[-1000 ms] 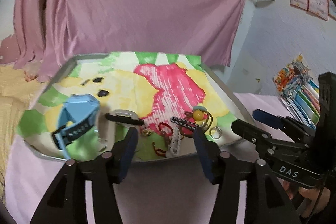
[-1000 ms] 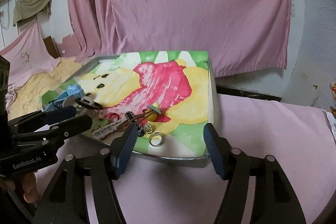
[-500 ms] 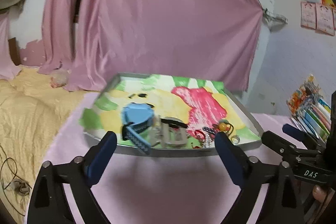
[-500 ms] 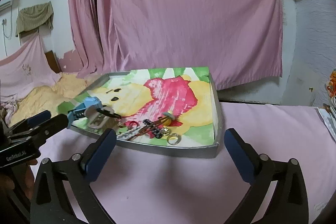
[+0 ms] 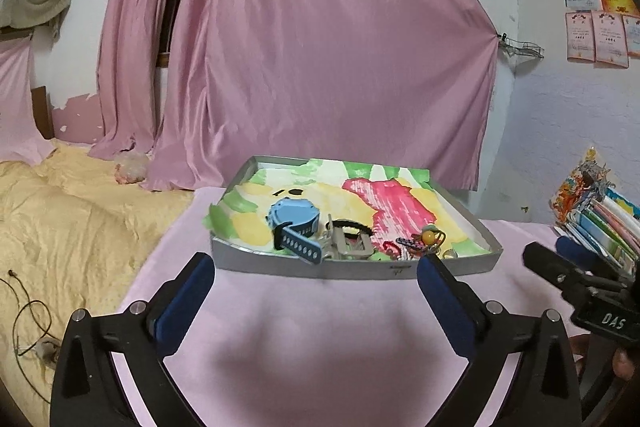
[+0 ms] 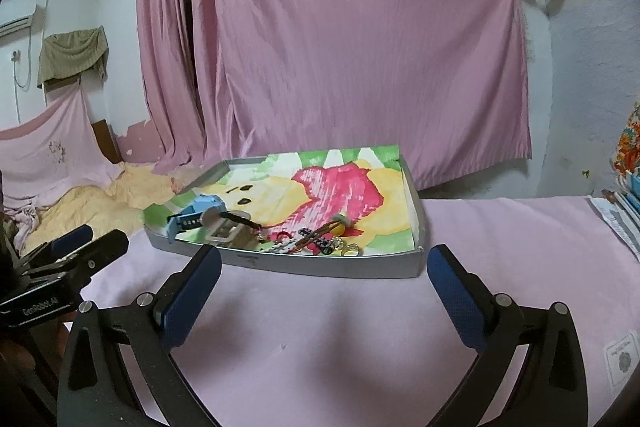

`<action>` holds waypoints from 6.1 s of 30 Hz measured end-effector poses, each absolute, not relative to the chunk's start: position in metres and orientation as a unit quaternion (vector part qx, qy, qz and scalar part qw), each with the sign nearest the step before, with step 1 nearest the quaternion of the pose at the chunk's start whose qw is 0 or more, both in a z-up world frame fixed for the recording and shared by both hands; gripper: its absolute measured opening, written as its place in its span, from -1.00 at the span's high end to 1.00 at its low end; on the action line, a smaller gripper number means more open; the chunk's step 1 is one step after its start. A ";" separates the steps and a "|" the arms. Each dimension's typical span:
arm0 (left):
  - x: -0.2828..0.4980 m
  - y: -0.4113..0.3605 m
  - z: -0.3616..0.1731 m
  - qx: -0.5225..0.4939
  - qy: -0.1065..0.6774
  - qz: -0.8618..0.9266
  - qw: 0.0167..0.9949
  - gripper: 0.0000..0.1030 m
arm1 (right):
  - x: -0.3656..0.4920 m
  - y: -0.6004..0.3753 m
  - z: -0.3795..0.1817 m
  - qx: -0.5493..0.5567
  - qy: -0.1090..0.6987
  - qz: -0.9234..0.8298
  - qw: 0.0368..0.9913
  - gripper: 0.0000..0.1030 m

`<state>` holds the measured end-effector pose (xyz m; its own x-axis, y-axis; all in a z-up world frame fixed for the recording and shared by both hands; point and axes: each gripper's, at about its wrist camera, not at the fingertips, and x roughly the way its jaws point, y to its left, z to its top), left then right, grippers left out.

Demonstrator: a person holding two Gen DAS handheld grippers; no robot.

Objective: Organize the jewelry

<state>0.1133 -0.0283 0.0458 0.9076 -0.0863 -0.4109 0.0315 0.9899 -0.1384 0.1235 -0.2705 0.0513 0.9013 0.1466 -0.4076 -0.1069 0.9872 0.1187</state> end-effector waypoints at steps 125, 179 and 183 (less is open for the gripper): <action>-0.017 -0.004 0.011 -0.049 0.190 -0.015 0.981 -0.98 | -0.022 -0.259 0.030 0.029 0.160 0.033 0.986 -0.97; -0.014 -0.015 0.004 -0.045 0.208 -0.026 0.977 -0.98 | -0.020 -0.258 0.025 0.032 0.164 0.034 0.985 -0.97; -0.013 -0.015 0.004 -0.044 0.209 -0.026 0.977 -0.98 | -0.019 -0.257 0.022 0.033 0.166 0.035 0.985 -0.97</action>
